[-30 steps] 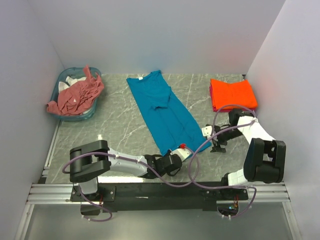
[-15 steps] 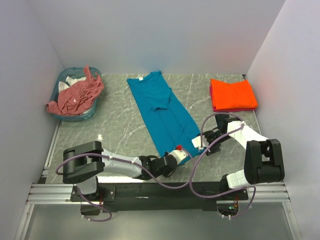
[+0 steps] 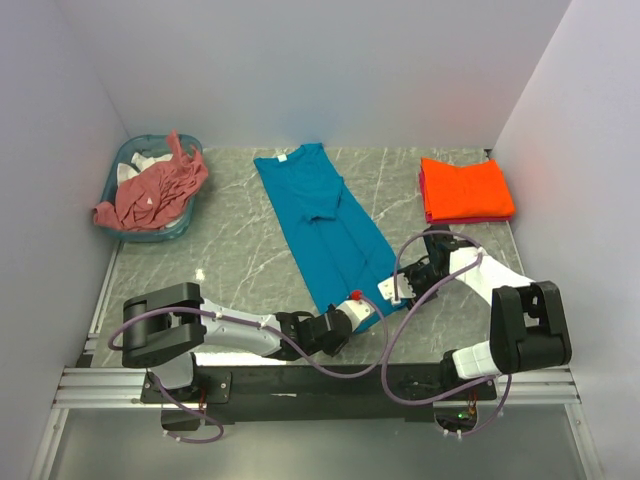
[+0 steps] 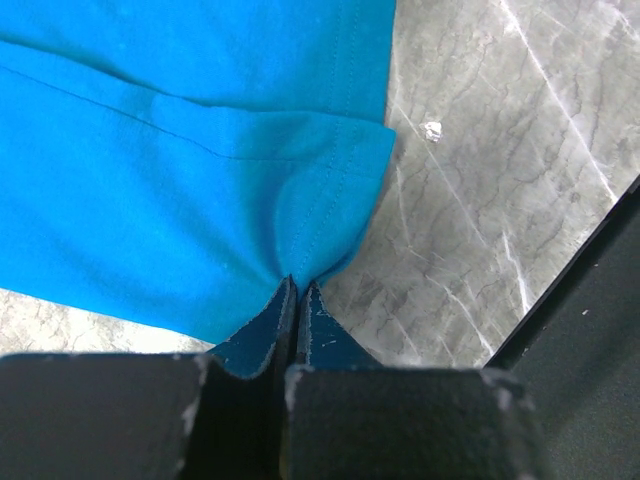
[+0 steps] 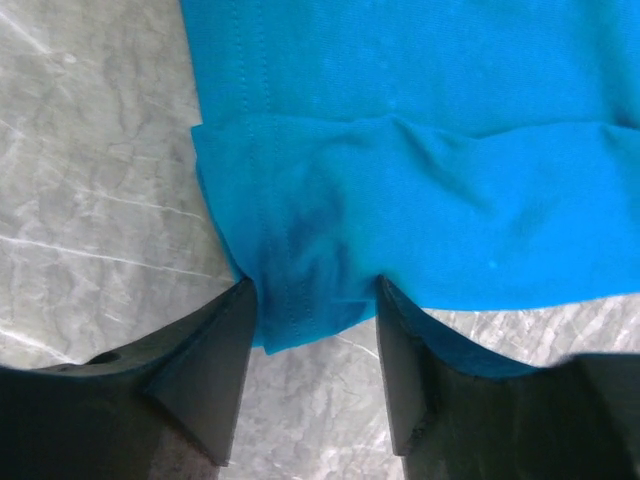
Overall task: Fold and stack the t-shirts
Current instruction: Fold the tshirt
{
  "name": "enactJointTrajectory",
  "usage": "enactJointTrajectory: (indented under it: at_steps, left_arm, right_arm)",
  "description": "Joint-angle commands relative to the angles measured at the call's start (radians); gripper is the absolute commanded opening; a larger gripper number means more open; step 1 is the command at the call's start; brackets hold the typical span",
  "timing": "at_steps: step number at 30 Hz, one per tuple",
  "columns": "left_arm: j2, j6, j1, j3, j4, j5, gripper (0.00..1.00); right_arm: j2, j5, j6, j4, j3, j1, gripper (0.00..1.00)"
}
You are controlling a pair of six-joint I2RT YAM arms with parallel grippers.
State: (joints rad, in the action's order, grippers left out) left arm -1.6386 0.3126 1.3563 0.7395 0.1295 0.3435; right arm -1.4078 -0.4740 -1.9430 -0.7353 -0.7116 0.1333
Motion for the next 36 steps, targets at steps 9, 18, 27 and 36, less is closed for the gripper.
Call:
enactJointTrajectory:
  at_steps: [9, 18, 27, 36]
  left_arm:
    - [0.049, 0.028, 0.01, -0.028, 0.035, -0.035, 0.0]
    - [0.054, 0.022, 0.01, -0.034, 0.041, -0.04, 0.0]
    - [0.049, 0.017, 0.01, -0.017, 0.042, -0.044, 0.0]
    - [0.08, 0.02, 0.009, -0.049, 0.07, -0.041, 0.0]
  right_arm:
    - [0.121, -0.072, 0.024, -0.075, -0.002, 0.0, 0.72]
    - [0.112, -0.026, 0.004, -0.087, 0.069, 0.009, 0.59]
    - [0.038, 0.058, 0.059, -0.009, 0.078, 0.051, 0.53]
    - [-0.026, 0.106, 0.099, 0.076, 0.077, 0.054, 0.3]
